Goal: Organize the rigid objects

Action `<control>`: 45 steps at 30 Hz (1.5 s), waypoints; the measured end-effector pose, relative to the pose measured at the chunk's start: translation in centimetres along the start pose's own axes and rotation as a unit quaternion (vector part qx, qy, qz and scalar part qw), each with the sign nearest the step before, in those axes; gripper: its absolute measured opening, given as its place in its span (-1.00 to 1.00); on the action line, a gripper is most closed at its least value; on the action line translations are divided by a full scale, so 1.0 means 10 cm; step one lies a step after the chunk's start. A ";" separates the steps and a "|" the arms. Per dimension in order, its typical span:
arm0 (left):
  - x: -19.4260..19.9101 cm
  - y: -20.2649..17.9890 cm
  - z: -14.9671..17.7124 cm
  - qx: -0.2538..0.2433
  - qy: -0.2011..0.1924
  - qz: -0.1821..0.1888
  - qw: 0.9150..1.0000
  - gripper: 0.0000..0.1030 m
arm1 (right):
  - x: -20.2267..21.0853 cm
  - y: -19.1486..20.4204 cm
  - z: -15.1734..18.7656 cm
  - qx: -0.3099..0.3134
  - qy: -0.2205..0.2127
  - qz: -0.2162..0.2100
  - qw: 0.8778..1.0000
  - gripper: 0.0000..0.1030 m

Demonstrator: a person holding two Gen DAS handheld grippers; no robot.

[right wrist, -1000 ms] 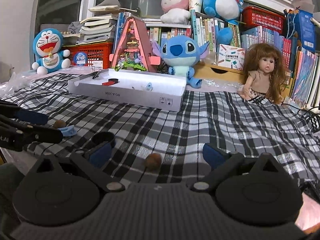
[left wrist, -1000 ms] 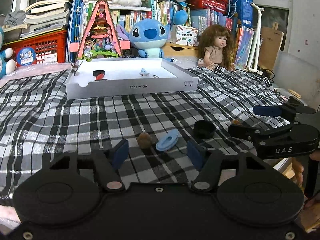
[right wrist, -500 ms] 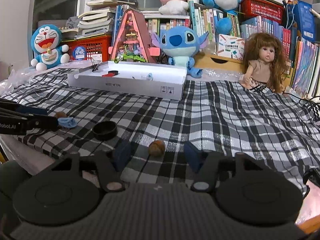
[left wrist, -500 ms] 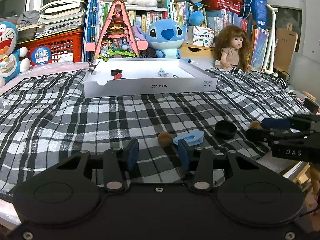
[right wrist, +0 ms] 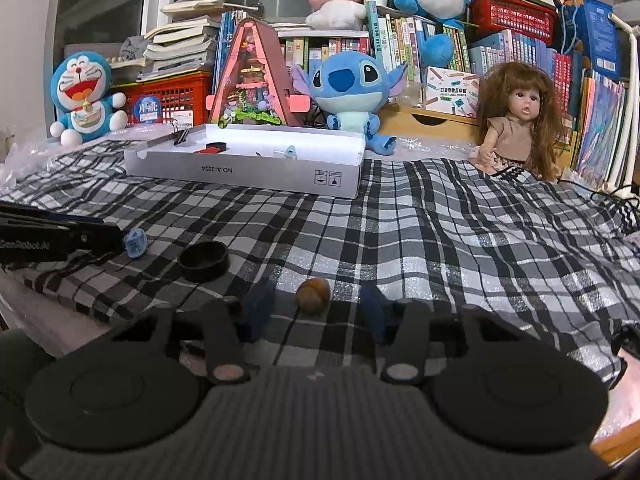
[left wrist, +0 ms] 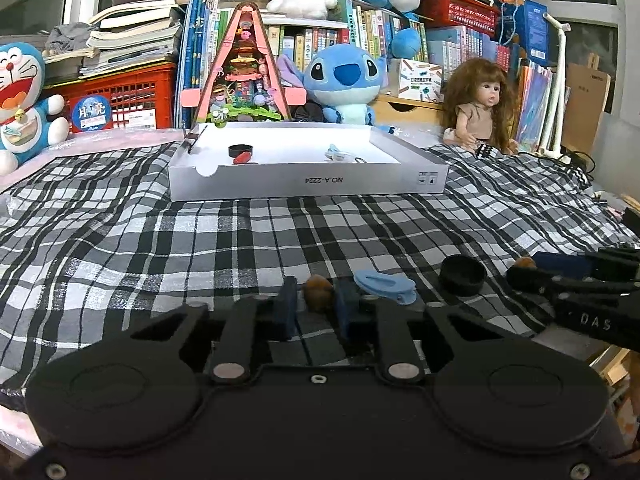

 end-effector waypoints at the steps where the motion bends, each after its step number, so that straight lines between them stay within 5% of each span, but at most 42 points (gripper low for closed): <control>1: 0.00 0.00 0.00 0.000 -0.001 -0.001 1.000 -0.70 | 0.01 0.00 0.00 -0.002 -0.002 0.002 1.000 -0.39; 3: 0.01 0.00 -0.01 0.003 -0.002 0.000 1.000 -0.71 | 0.02 0.01 -0.01 -0.004 -0.003 0.005 1.000 -0.57; 24: -0.18 0.05 -0.58 0.026 -0.011 -0.002 1.000 -0.71 | -0.22 -0.12 -0.42 -0.059 0.007 -0.004 0.998 -0.57; 45: -1.14 0.01 -1.30 0.046 0.011 -0.032 0.998 -0.71 | -1.13 -0.36 -1.15 -0.098 0.045 -0.020 0.994 -0.57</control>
Point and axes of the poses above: each gripper's, at about its wrist camera, not at the fingertips, and x roughly against the way its jaws point, y to its left, z to its underside, the point moved 3 cm from there along -x, roughly the way its jaws point, and after that the axes turned 9 degrees about x, right-handed, at the moved point
